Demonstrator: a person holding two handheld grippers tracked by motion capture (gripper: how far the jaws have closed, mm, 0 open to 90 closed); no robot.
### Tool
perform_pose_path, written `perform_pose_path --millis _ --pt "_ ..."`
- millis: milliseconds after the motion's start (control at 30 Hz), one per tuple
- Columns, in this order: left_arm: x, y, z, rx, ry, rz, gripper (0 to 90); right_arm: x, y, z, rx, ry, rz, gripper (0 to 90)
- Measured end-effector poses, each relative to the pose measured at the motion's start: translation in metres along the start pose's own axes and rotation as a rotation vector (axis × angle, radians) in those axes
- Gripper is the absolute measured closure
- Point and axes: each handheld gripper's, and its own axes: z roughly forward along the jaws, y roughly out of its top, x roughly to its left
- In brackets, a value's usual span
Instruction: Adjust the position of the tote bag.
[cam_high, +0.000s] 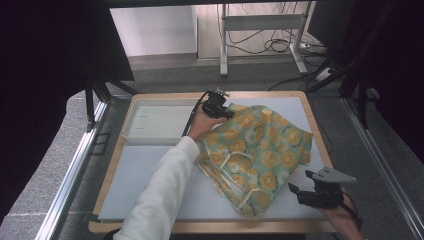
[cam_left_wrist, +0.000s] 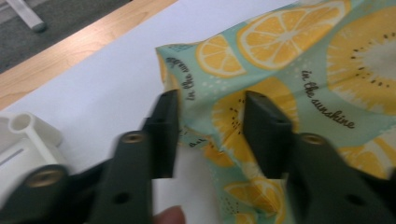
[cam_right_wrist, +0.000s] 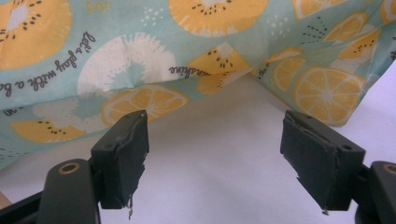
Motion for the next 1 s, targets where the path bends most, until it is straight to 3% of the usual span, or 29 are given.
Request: perform_pose_path --millis 100,367,567,700,1000 --pt "0.000 0.000 -0.003 -0.012 -0.016 -0.001 77.1 0.000 0.000 0.000 0.001 0.000 -0.002 23.9" --pt "-0.001 0.002 -0.011 -0.032 -0.047 0.004 86.5 0.001 0.000 0.001 0.002 0.000 -0.006 23.9" --pt "-0.005 0.002 -0.014 -0.038 -0.065 0.019 88.0 0.001 -0.001 0.001 0.006 -0.003 -0.004 23.9" --pt "-0.008 0.003 -0.012 -0.057 -0.069 0.017 82.1 0.001 -0.001 0.001 0.007 -0.004 -0.005 23.9" --pt "-0.010 0.003 -0.008 -0.047 -0.085 0.030 89.1 0.000 -0.001 0.001 0.007 -0.005 -0.004 23.9"
